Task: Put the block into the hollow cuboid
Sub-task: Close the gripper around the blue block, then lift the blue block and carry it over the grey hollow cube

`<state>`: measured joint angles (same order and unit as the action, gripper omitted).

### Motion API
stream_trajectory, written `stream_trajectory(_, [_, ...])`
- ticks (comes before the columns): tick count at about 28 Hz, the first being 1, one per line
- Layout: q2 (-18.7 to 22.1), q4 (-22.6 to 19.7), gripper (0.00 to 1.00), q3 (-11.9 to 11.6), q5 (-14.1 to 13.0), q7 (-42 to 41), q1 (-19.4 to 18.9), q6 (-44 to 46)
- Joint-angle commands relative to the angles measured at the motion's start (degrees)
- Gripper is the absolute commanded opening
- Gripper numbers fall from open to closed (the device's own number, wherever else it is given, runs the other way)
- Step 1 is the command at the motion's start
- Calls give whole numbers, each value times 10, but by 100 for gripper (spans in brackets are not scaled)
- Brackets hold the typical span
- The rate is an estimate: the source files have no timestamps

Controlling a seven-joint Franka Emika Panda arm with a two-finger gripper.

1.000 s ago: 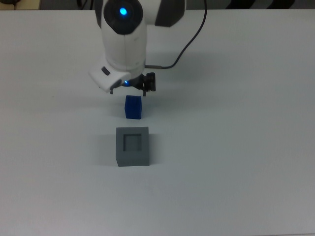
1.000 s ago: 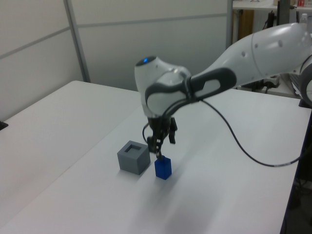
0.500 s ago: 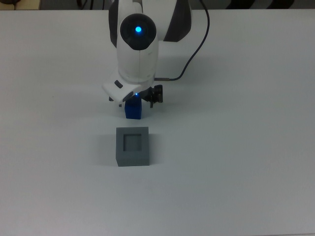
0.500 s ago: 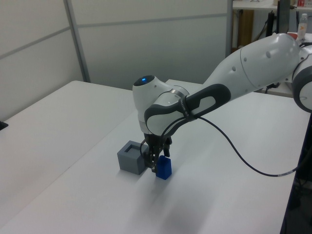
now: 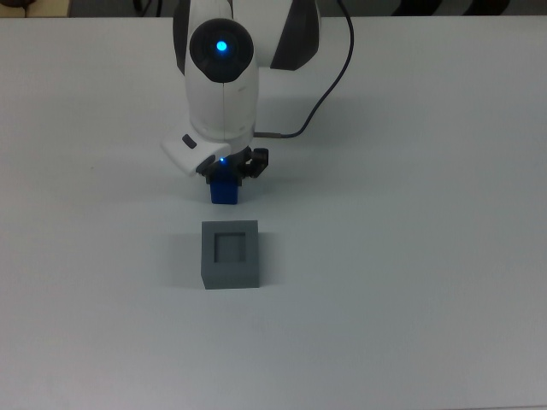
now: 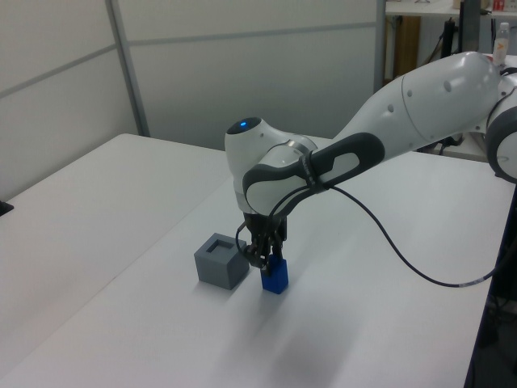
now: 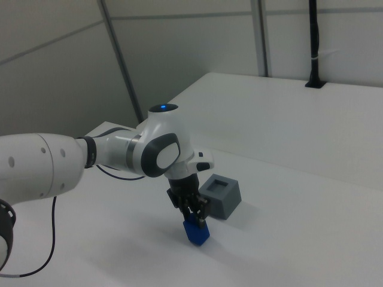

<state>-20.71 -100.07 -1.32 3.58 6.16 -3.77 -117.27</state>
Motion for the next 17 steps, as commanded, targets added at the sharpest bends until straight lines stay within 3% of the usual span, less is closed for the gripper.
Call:
stream_trajectory(1, [25, -7, 0, -1, 3, 7, -1, 39])
stream_trajectory(6, [31, 38, 0, -2, 3, -7, 5, 62])
stream_trajectory(9, [29, 93, 0, -1, 0, -52, 10, 71])
stream_trajectory(17, [14, 145, 0, -2, 4, -124, 10, 27])
